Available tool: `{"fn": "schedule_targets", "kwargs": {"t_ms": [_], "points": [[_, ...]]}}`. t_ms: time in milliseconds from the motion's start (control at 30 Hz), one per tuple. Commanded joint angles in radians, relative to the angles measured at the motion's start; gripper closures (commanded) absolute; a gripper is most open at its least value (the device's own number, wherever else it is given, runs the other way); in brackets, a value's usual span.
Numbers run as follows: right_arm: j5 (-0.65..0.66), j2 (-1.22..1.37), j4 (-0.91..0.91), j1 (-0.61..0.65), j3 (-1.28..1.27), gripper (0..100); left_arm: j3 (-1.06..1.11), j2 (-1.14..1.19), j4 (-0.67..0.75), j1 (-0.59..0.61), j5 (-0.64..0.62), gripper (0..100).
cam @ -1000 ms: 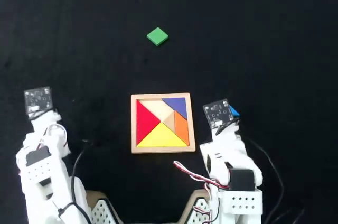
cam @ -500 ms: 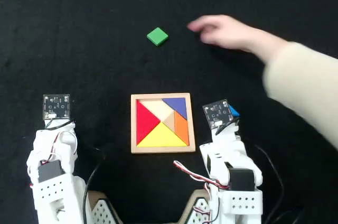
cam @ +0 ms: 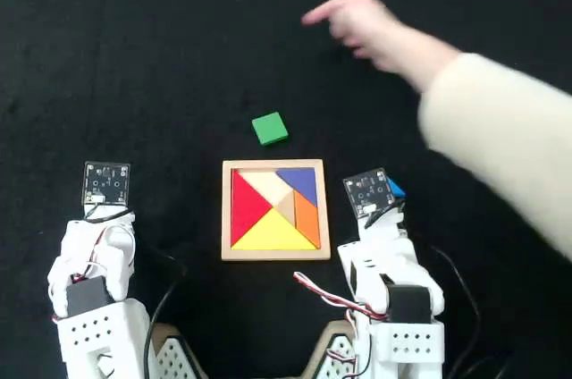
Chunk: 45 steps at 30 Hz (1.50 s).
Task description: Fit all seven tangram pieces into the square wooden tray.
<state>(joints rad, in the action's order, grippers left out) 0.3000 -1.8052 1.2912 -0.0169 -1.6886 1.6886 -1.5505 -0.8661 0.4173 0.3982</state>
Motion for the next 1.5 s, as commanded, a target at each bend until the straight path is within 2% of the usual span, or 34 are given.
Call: {"fn": "schedule_targets", "kwargs": {"t_ms": [0, 667, 1033, 1300, 1467], "points": [[0.005, -0.071, 0.008, -0.018, 0.004, 98.5, 0.018, -0.006, -0.005, -0.013, 0.008, 97], [0.005, -0.071, 0.008, -0.018, 0.004, 98.5, 0.018, -0.008, -0.012, -0.019, 0.003, 97], [0.005, -0.071, 0.008, -0.018, 0.004, 98.5, -0.102, -0.017, -0.278, 0.018, 0.005, 97], [0.003, -0.071, 0.008, -0.014, 0.004, 98.5, -0.079, -0.017, -0.204, 0.012, 0.005, 97], [0.002, -0.073, 0.005, -0.011, 0.004, 98.5, -0.082, -0.017, -0.206, 0.013, 0.008, 97]]}}
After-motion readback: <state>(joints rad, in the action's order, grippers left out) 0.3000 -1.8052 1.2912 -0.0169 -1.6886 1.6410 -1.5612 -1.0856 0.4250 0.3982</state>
